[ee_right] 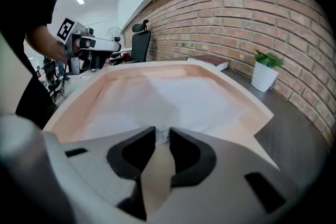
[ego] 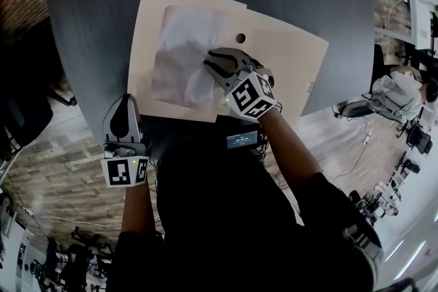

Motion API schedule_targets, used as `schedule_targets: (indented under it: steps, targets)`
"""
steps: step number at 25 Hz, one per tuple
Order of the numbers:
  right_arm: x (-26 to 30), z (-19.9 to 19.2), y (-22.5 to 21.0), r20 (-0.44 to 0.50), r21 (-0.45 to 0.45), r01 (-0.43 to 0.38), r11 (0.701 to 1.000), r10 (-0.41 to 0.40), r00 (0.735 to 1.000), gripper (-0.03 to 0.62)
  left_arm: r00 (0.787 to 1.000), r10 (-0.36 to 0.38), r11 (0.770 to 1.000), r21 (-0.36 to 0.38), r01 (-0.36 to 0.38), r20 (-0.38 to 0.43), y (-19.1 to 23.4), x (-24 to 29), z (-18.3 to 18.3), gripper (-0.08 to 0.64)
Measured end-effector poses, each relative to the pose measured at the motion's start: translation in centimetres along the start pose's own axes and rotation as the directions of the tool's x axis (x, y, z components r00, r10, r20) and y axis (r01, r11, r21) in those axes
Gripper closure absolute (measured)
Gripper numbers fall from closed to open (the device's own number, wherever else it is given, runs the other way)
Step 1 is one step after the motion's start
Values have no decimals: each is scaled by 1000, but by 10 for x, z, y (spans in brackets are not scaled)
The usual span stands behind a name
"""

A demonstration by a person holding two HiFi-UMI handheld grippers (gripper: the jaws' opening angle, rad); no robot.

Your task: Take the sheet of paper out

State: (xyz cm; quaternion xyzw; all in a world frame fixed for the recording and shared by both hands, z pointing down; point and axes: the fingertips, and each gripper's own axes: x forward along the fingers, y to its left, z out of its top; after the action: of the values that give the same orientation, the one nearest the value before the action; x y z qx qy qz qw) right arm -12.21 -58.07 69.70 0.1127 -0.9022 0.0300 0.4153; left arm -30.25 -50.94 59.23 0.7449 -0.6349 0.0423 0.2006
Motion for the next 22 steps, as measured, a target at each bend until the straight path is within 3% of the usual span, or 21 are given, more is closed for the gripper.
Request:
schedule_targets:
  steps: [5, 13, 22]
  targets:
    - [-6, -3, -2, -11, 5, 18, 1000, -18, 1000, 578, 1000, 2, 1000, -10, -1, 9, 1, -4, -1, 563]
    - [-44, -14, -3, -11, 31, 116, 993, -115, 993, 581, 997, -43, 999, -6, 43, 56, -11, -16, 10, 563]
    - [-117, -30, 13, -30, 44, 278, 960, -276, 961, 581, 979, -180, 984, 25, 179, 92, -50, -38, 26, 563]
